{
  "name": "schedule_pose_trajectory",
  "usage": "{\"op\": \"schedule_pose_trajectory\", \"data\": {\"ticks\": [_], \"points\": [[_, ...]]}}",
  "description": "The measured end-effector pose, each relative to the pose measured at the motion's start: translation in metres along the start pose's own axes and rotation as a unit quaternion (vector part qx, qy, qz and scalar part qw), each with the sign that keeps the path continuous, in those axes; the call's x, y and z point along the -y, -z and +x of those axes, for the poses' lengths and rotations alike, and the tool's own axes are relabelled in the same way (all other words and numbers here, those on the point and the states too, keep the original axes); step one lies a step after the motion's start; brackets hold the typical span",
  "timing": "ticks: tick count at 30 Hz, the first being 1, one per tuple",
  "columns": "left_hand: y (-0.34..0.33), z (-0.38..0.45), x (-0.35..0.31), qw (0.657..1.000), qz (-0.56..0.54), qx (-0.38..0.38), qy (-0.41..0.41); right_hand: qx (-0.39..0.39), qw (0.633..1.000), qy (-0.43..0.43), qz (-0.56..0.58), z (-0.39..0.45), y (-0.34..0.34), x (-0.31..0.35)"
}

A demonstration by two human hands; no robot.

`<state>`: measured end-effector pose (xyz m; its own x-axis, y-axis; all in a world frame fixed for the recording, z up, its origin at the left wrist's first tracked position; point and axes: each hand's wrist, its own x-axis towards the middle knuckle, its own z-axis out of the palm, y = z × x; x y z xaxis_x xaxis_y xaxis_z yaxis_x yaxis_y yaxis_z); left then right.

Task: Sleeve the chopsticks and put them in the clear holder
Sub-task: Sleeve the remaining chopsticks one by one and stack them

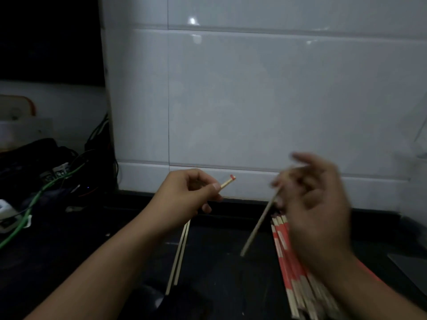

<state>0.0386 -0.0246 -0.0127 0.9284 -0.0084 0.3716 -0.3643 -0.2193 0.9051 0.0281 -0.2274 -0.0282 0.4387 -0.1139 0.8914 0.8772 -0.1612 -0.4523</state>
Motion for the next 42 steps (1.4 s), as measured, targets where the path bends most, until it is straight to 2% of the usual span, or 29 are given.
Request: {"op": "schedule_pose_trajectory", "data": {"ticks": [2,5,8,14,22,30,42], "points": [[-0.002,0.000,0.001,0.999,0.027,0.024,0.000,-0.102,0.993,-0.060,0.022,0.021,0.023,-0.006],[-0.006,-0.001,0.002,0.997,0.048,0.052,-0.001,-0.222,0.963,-0.141,0.053,0.041,0.052,-0.023],[-0.008,0.000,0.003,0.996,0.052,0.071,0.003,-0.281,0.936,-0.191,0.093,0.049,0.062,-0.031],[-0.010,-0.002,0.006,0.992,0.065,0.105,0.006,-0.273,0.937,-0.191,0.108,0.046,0.055,-0.028],[-0.012,-0.004,0.004,0.990,0.072,0.119,0.017,-0.222,0.950,-0.199,0.094,0.037,0.046,-0.023],[-0.011,-0.003,0.005,0.990,0.067,0.120,0.017,-0.258,0.943,-0.191,0.094,0.041,0.051,-0.024],[-0.011,-0.002,0.006,0.990,0.069,0.123,0.015,-0.247,0.948,-0.178,0.095,0.040,0.050,-0.027]]}}
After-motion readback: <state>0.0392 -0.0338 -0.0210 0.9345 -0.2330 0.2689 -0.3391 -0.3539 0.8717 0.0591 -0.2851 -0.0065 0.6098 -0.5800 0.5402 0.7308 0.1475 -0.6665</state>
